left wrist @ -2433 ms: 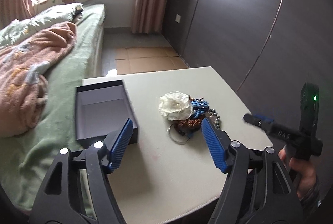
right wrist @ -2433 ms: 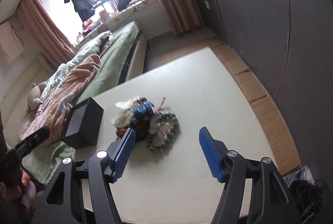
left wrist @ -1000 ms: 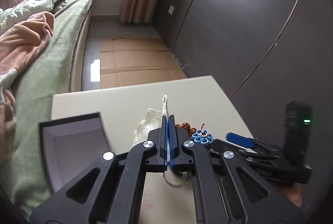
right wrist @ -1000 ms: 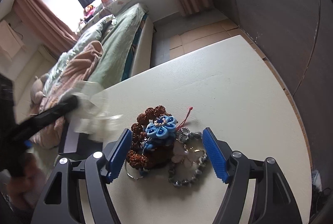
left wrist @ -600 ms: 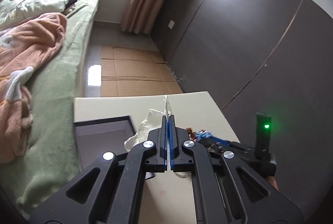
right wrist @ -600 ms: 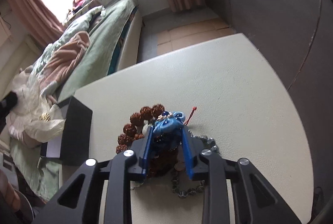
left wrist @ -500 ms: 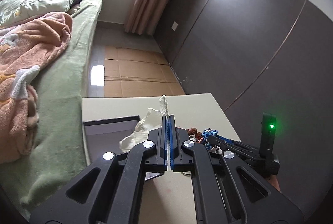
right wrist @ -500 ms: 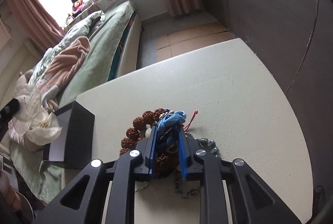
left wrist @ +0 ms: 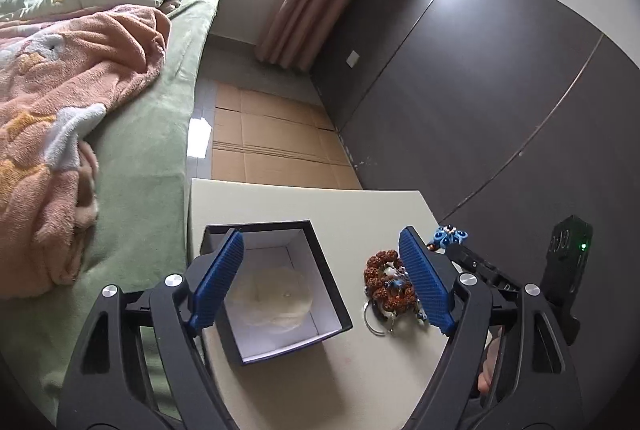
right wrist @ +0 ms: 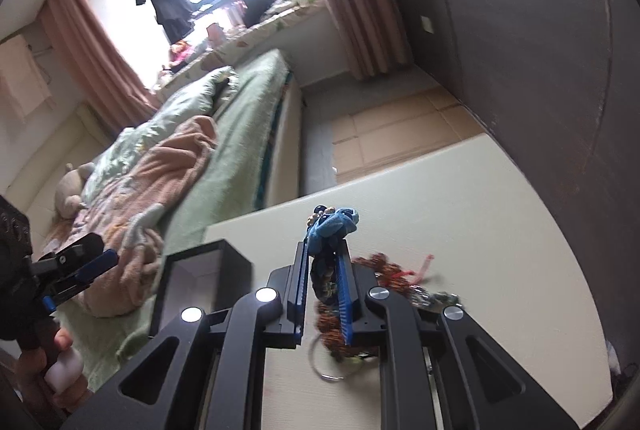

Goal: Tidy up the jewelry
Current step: 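Place white item in box with left tool while right tool grasps blue flower, then carry the blue flower ornament into the black box and open the right tool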

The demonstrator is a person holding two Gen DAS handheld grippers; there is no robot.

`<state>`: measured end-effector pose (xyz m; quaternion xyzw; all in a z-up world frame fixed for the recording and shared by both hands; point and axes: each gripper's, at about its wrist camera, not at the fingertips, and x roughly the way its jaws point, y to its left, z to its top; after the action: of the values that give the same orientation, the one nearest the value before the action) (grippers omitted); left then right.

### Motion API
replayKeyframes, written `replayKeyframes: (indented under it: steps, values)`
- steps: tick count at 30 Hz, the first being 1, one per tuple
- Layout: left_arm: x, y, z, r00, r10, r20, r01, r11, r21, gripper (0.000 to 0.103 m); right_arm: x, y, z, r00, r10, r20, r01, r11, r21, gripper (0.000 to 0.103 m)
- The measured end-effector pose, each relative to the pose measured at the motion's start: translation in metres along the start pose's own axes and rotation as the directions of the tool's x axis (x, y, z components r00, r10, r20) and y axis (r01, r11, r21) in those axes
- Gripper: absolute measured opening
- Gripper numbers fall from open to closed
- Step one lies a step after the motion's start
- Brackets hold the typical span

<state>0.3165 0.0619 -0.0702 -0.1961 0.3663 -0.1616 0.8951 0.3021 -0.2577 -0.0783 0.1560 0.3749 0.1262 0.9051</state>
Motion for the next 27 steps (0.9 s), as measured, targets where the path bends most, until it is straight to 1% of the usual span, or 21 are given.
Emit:
replayKeyframes:
  steps: [1,3,5,7,10,12,15,18,19,21,27]
  values:
    - [-0.003,0.001,0.001,1.0,0.007,0.005,-0.007,1.0,0.001,0.08,-0.001,0.003,0.0,1.0,0.002,0.0,-0.002,1.0,-0.002,0.013]
    - [-0.011,0.003,0.001,0.999,0.029,0.021,-0.029,1.0,0.007,0.084,-0.003,0.007,-0.001,1.0,-0.006,0.004,0.006,1.0,-0.012,0.013]
    - [-0.017,0.006,0.002,0.999,0.031,0.028,-0.031,1.0,-0.001,0.086,0.001,0.007,-0.005,0.999,-0.038,-0.01,0.037,0.999,-0.033,0.013]
    - [-0.02,0.008,0.001,0.999,0.033,0.027,-0.033,0.999,-0.003,0.086,0.011,-0.002,-0.011,0.997,-0.062,-0.042,0.061,0.998,-0.021,0.013]
    - [-0.021,0.004,-0.002,0.998,0.048,0.026,-0.049,0.999,0.01,0.087,0.038,-0.023,-0.025,0.984,-0.115,-0.133,0.116,0.993,0.0,0.013]
    - [-0.019,0.005,-0.004,0.999,0.048,0.018,-0.048,0.999,0.007,0.087,0.044,-0.031,-0.028,0.978,-0.126,-0.165,0.129,0.992,0.006,0.013]
    - [-0.02,0.004,-0.004,0.999,0.05,0.019,-0.05,0.999,0.008,0.087,0.046,-0.032,-0.029,0.982,-0.071,-0.174,0.075,0.997,0.015,0.013]
    - [-0.02,0.003,-0.003,0.999,0.048,0.022,-0.049,0.999,0.007,0.087,0.047,-0.024,-0.03,0.984,0.024,-0.179,-0.017,0.999,0.041,0.013]
    - [-0.02,0.003,-0.003,0.999,0.049,0.022,-0.05,0.999,0.006,0.087,0.047,-0.02,-0.029,0.983,0.041,-0.177,-0.033,0.998,0.044,0.013]
    - [-0.02,0.003,-0.003,0.999,0.048,0.022,-0.048,0.999,0.007,0.087,0.041,-0.012,-0.025,0.985,0.067,-0.158,-0.061,0.997,0.04,0.011]
    - [-0.025,0.001,-0.002,0.998,0.053,0.027,-0.053,0.998,0.017,0.087,0.015,0.013,-0.006,0.987,0.142,-0.073,-0.142,0.99,0.002,0.01]
